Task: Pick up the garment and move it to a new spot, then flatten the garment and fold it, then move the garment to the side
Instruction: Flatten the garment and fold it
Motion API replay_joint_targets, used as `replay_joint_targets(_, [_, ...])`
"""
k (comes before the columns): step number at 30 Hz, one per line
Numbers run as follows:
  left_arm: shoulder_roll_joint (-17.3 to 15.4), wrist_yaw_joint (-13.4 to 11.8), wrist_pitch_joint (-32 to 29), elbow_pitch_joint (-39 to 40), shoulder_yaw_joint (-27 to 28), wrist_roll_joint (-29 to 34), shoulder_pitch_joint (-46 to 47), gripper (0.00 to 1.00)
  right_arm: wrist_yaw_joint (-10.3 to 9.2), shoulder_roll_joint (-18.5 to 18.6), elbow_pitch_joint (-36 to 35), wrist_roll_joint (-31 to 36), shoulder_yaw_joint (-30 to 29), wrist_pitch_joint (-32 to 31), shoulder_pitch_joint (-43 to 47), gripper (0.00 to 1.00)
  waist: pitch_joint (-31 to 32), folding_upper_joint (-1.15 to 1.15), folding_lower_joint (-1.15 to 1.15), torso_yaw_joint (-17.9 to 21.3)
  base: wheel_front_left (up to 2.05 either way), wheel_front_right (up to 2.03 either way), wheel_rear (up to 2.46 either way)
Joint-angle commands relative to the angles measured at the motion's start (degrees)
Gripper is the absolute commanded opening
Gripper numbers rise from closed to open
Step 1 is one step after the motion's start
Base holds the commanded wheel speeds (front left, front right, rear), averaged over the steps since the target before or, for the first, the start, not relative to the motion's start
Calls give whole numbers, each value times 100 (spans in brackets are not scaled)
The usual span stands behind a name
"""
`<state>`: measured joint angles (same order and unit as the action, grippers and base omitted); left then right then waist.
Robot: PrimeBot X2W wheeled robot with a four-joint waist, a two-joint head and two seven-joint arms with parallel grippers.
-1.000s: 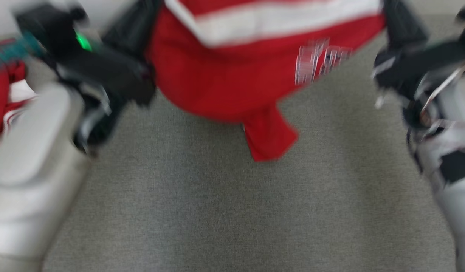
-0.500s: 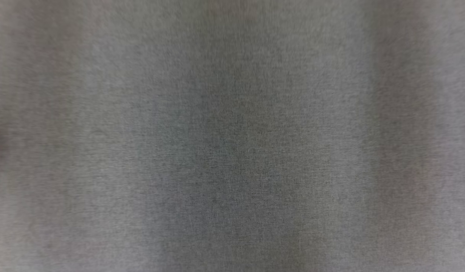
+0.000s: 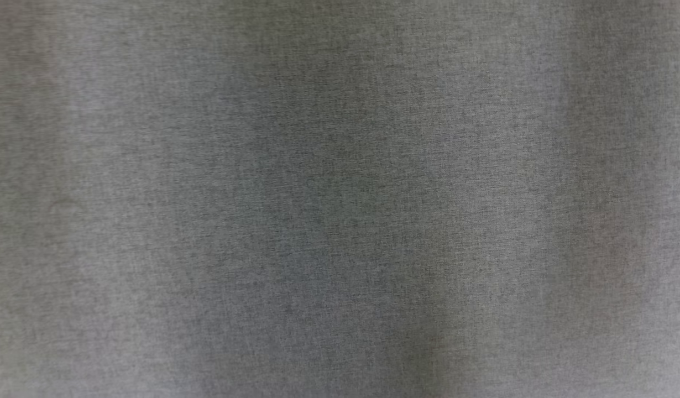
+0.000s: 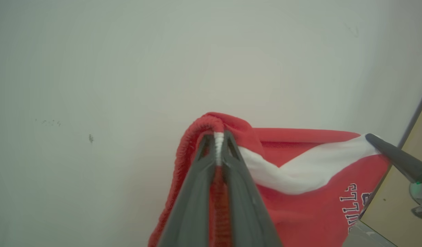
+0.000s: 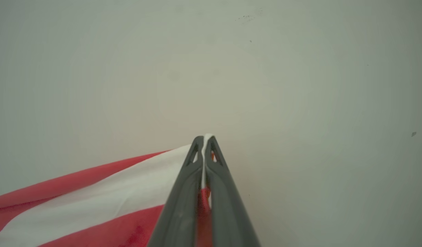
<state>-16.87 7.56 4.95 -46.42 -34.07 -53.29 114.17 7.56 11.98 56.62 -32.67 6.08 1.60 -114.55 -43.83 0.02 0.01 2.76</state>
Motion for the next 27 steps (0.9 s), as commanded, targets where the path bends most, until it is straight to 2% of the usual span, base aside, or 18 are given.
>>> replay_joint_targets(1, [-37,-18,78,-77,30,-137,83,0,-15,58,34,2,37,67,4,0,-70,-2,-1,67,0,0,0])
replay_joint_targets(8, [-144,-18,258,-246,-290,-384,-81,0,-15,5,208,-147,372,122,198,0,-68,-2,-1,165,0,0,0])
replay_joint_targets(12, [-237,-17,485,-32,-497,-583,-498,0,-15,-96,40,-352,645,168,650,0,111,-2,-1,226,0,0,0])
replay_joint_targets(15, [-377,-16,656,342,-732,-701,-1029,0,-15,-12,-349,-660,919,158,1177,0,294,-2,-1,238,0,0,0])
replay_joint_targets(20, [-816,-17,913,1219,-898,-952,-2295,0,-15,256,-1310,-1351,1464,59,2527,0,700,-2,-1,289,0,0,0])
replay_joint_targets(23, [-1062,-51,996,1753,-899,-788,-3157,0,-15,447,-1918,-1733,1694,68,3433,0,980,-2,-1,328,0,0,0])
replay_joint_targets(27, [-1211,-404,1026,2699,-588,-543,-4427,0,-14,741,-2663,-2135,1851,79,4602,0,1322,-2,-1,351,0,0,0])
